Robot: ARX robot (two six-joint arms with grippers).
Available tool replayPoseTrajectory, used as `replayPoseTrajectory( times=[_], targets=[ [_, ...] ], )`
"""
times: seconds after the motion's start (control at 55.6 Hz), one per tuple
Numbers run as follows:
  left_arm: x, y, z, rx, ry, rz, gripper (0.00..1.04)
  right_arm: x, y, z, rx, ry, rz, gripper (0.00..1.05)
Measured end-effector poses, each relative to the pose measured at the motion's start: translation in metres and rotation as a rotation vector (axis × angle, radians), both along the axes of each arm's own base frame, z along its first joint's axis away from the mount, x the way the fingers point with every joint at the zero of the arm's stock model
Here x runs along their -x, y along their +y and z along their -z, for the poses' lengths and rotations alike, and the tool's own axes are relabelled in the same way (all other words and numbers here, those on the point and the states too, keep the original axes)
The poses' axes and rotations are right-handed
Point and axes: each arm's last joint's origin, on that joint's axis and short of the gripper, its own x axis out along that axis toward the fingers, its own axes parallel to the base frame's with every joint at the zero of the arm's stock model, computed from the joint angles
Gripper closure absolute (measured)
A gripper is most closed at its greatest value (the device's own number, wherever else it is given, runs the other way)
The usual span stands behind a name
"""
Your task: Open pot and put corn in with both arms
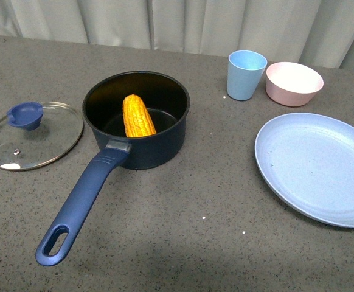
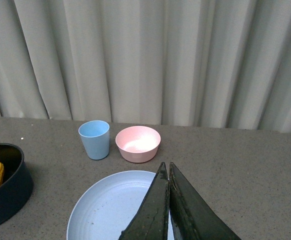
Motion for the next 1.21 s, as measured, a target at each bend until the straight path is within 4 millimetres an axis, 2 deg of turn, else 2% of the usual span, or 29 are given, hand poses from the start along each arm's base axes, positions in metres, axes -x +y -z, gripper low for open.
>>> replayPoseTrajectory(
  times=[0.45, 0.594, 0.756, 1.205],
  targets=[
    [0.0, 0.0, 0.0, 0.0, 0.0, 0.0, 0.06, 0.01, 0.0, 0.0, 0.0, -0.001, 0.0, 1.04],
    [0.0, 0.0, 0.0, 0.0, 0.0, 0.0, 0.06, 0.02, 0.0, 0.003, 0.0, 0.006, -0.003, 1.04],
    [0.0, 0.0, 0.0, 0.0, 0.0, 0.0, 0.06, 0.021, 0.0, 0.003, 0.001, 0.005, -0.003, 1.03],
    [0.0, 0.0, 0.0, 0.0, 0.0, 0.0, 0.06, 0.021, 0.0, 0.003, 0.001, 0.005, -0.003, 0.3]
  ],
)
